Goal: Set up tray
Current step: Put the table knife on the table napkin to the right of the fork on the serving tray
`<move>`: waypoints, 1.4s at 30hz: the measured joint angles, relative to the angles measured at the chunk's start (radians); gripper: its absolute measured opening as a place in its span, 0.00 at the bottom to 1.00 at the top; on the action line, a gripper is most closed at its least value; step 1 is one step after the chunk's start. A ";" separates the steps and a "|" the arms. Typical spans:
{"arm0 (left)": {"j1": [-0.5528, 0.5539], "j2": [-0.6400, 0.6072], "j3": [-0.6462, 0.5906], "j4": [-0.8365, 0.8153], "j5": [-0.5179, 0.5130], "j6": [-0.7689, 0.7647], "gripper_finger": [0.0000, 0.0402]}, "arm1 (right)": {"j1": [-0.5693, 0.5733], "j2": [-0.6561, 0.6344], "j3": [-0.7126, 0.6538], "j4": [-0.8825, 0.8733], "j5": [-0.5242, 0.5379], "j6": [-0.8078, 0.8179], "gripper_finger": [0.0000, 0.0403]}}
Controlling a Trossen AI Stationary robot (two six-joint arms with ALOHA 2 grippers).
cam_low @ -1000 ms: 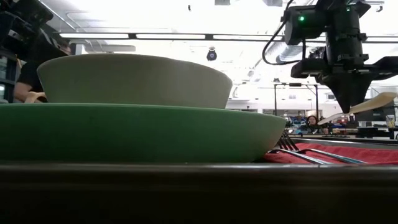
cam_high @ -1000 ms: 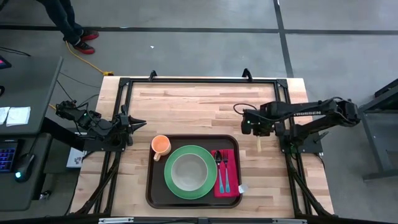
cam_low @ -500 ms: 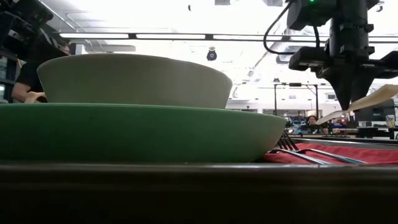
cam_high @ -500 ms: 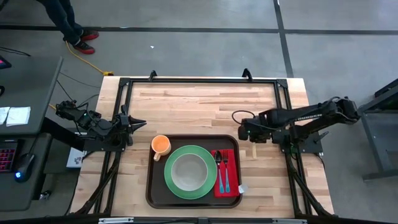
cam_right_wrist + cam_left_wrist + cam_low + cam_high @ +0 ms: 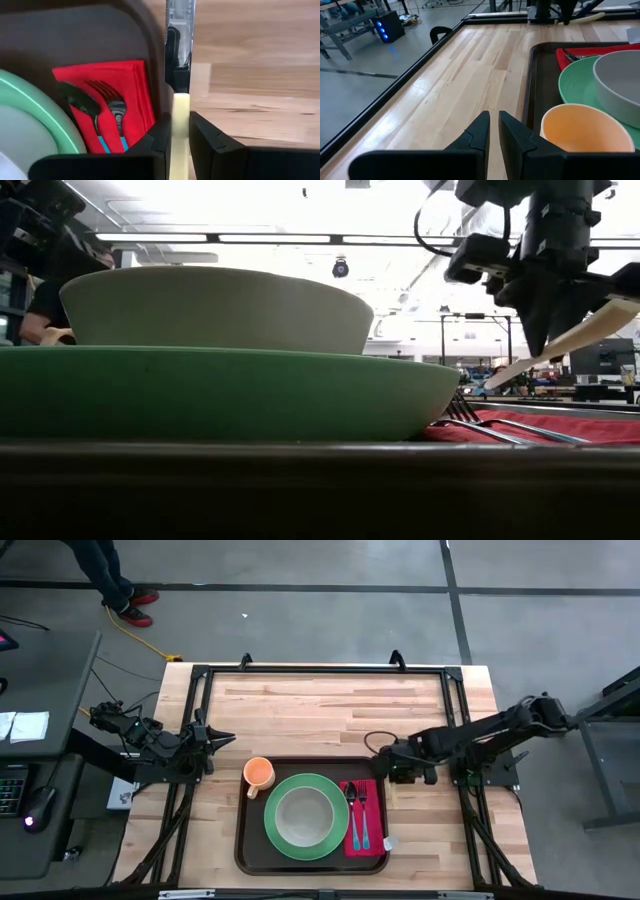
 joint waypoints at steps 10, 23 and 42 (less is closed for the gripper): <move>0.000 0.000 0.000 0.000 -0.001 0.000 0.17 | 0.066 0.145 0.150 0.003 0.022 -0.010 0.08; 0.000 0.000 0.000 0.000 0.000 0.000 0.17 | 0.147 0.318 0.344 -0.082 0.022 0.023 0.09; 0.000 0.000 0.000 0.000 0.002 0.000 0.17 | 0.254 0.363 0.370 -0.061 -0.003 0.155 0.08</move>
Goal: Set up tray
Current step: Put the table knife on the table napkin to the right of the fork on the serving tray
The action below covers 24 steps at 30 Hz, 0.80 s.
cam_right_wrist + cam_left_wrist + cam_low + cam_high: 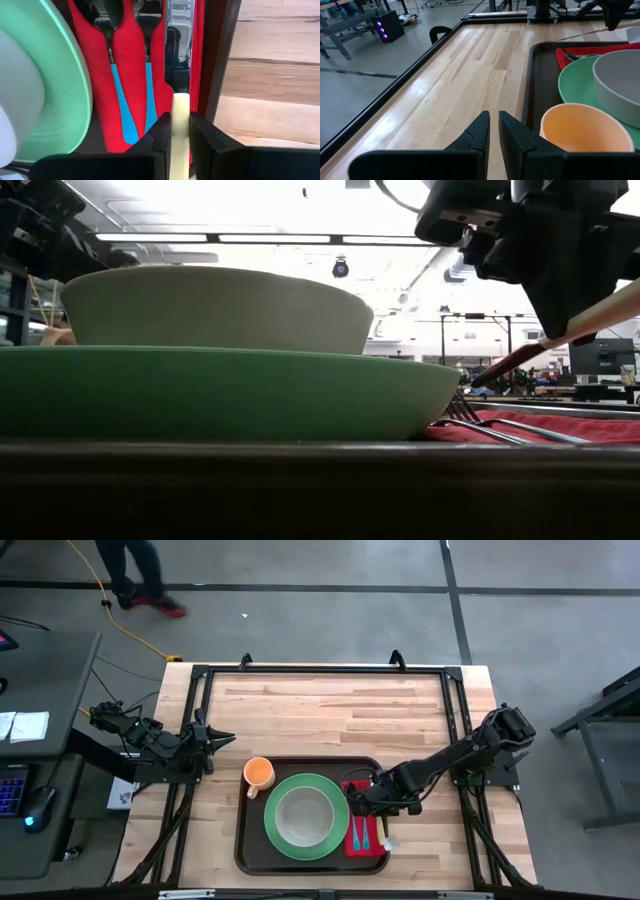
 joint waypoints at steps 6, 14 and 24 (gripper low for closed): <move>0.000 0.000 0.000 0.000 0.000 0.000 0.17 | 0.000 0.029 0.000 0.021 -0.001 0.000 0.10; 0.000 0.000 0.000 0.000 0.000 0.000 0.17 | -0.003 0.072 0.000 0.020 -0.002 -0.010 0.09; 0.000 0.000 0.000 0.000 0.011 0.000 0.17 | -0.008 0.072 -0.001 -0.007 0.017 -0.017 0.10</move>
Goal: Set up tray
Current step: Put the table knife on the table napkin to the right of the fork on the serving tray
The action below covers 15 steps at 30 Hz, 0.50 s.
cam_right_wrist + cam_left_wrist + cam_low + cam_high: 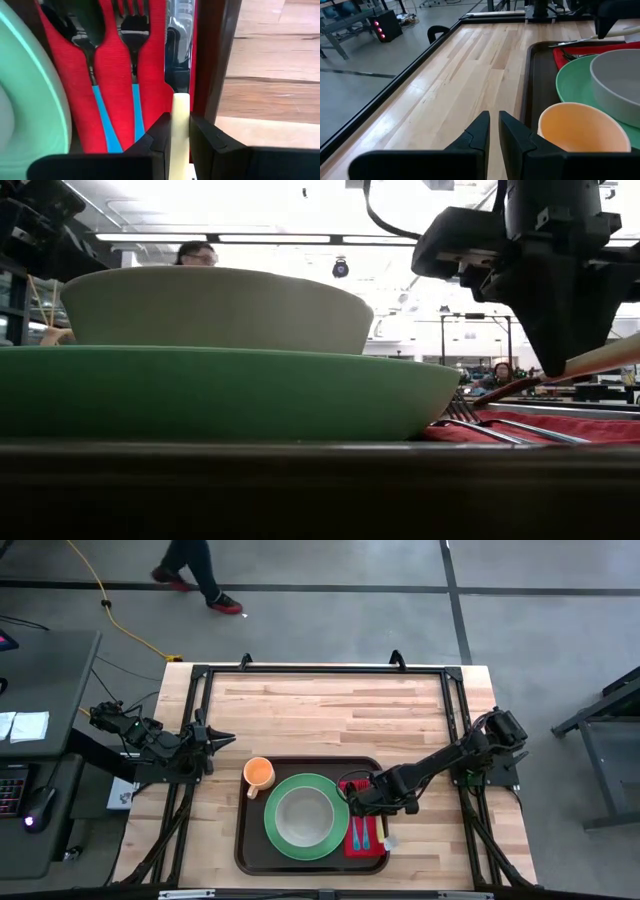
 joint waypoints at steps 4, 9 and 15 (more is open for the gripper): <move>0.000 0.000 0.000 0.000 0.001 0.000 0.17 | 0.000 0.000 0.000 0.009 0.003 -0.002 0.09; 0.000 0.000 0.000 0.000 0.002 0.000 0.17 | 0.000 0.000 -0.001 0.009 0.005 -0.002 0.10; 0.000 0.000 0.000 0.000 0.003 0.000 0.17 | 0.000 0.000 -0.033 0.055 0.002 0.002 0.09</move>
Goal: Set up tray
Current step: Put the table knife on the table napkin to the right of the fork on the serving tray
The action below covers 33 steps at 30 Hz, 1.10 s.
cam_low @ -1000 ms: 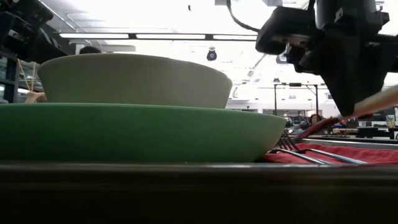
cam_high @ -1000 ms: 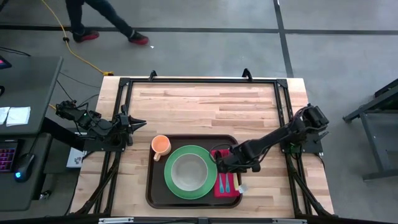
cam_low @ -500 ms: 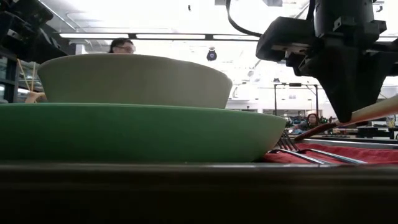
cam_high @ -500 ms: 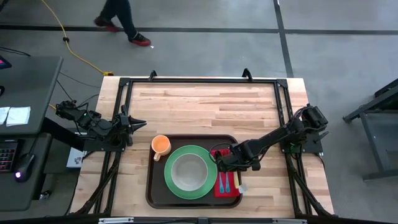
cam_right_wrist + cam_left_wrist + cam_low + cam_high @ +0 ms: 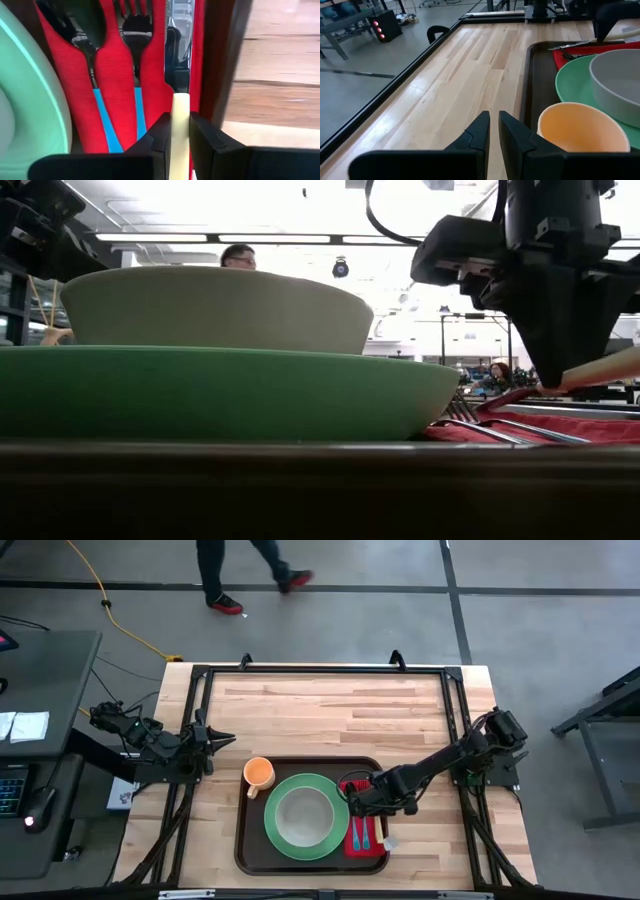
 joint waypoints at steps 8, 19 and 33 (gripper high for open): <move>0.000 0.000 0.000 0.000 0.000 0.000 0.17 | 0.000 0.018 -0.029 0.033 -0.026 0.003 0.09; 0.000 0.000 0.000 0.001 0.001 0.000 0.17 | -0.001 0.089 -0.028 0.115 -0.069 -0.004 0.10; 0.000 0.000 0.000 0.000 0.001 0.002 0.17 | -0.001 0.091 -0.029 0.129 -0.072 -0.021 0.14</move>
